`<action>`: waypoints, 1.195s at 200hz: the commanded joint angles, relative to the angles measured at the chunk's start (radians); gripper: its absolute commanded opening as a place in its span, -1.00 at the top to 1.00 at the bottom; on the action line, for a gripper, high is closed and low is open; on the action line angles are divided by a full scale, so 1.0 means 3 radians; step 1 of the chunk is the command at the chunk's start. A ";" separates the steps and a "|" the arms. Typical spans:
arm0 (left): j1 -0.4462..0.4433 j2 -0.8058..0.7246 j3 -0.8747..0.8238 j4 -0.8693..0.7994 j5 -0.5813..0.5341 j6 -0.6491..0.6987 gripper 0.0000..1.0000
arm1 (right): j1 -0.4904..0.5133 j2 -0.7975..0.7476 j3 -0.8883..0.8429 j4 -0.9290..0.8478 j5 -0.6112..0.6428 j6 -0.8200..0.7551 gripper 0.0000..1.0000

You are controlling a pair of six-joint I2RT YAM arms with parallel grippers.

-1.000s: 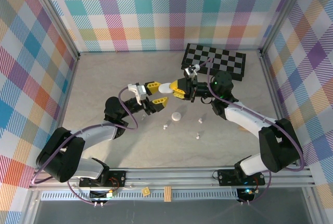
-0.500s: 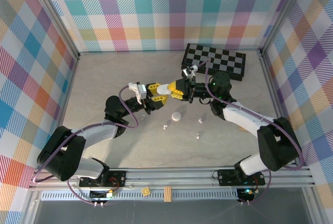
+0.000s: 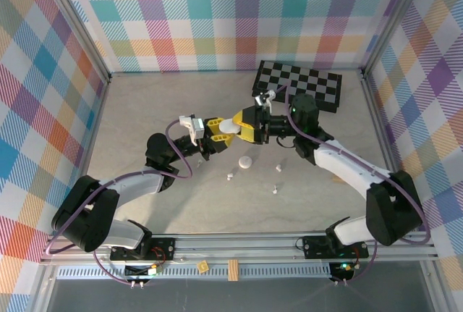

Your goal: Insert the wireless bluetooth earbuds into the charging case

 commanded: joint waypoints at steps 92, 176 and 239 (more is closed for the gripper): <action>0.0074 -0.0411 -0.0010 -0.0795 0.0600 0.0189 0.32 | 0.0286 -0.0787 0.0656 -0.2658 0.0973 -0.5002 -1.00; 0.0074 -0.0467 0.0018 -0.0918 0.0631 0.0235 0.32 | 0.0551 -0.0488 0.0737 -0.2488 0.1529 -0.5428 -0.98; 0.0074 -0.0505 -0.0019 -0.1033 0.0666 0.0310 0.32 | 0.0546 -0.0531 0.0711 -0.2251 0.1944 -0.5178 -0.98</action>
